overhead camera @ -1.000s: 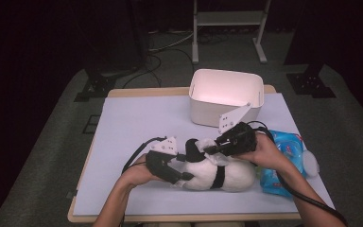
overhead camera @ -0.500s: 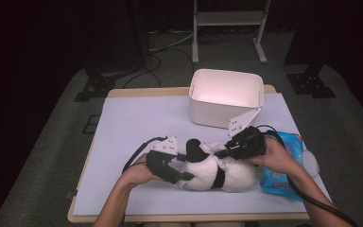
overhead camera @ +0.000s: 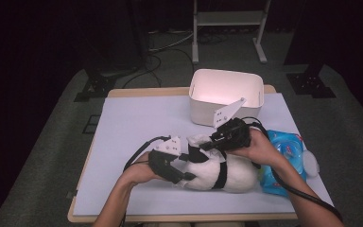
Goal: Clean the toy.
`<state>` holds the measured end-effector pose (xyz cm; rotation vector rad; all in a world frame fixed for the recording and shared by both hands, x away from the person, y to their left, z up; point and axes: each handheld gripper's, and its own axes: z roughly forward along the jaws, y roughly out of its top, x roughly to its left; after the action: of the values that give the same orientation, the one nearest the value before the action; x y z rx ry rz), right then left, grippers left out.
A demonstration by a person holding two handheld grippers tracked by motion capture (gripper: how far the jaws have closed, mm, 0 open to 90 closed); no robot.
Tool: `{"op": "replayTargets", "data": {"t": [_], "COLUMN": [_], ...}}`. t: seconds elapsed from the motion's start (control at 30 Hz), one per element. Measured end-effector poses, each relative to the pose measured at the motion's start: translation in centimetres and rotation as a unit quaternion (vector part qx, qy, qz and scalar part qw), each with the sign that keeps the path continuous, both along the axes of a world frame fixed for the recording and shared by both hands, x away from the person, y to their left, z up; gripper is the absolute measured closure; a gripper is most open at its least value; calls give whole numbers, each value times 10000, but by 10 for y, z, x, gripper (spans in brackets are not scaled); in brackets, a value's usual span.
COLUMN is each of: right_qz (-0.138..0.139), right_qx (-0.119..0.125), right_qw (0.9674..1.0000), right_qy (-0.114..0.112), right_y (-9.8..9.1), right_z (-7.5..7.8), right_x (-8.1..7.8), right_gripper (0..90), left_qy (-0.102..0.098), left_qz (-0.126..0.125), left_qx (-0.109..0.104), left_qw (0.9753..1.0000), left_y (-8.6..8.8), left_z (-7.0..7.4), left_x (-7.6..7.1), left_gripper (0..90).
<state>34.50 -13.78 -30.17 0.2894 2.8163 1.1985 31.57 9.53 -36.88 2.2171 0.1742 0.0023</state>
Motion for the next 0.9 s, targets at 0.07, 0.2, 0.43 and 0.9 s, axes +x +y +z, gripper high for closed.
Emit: {"op": "replayTargets", "data": {"t": [0.07,0.2,0.43,0.9], "right_qz": [-15,-58,-129,68], "right_qx": [14,16,-60,-91], "right_qw": [10000,10000,9998,9999], "right_qy": [29,68,138,8], "right_y": [-3,-12,-26,12], "right_z": [0,-1,-5,5], "right_x": [0,-1,-6,5], "right_gripper": [808,808,806,805], "left_qy": [16,16,32,-73], "left_qz": [-1,-25,-24,-122], "left_qx": [-32,-46,-76,-22], "left_qw": [10000,10000,10000,9999], "left_y": [0,-1,-1,-3], "left_z": [0,1,0,2], "left_x": [0,0,0,-2], "left_gripper": [374,374,374,378]}}
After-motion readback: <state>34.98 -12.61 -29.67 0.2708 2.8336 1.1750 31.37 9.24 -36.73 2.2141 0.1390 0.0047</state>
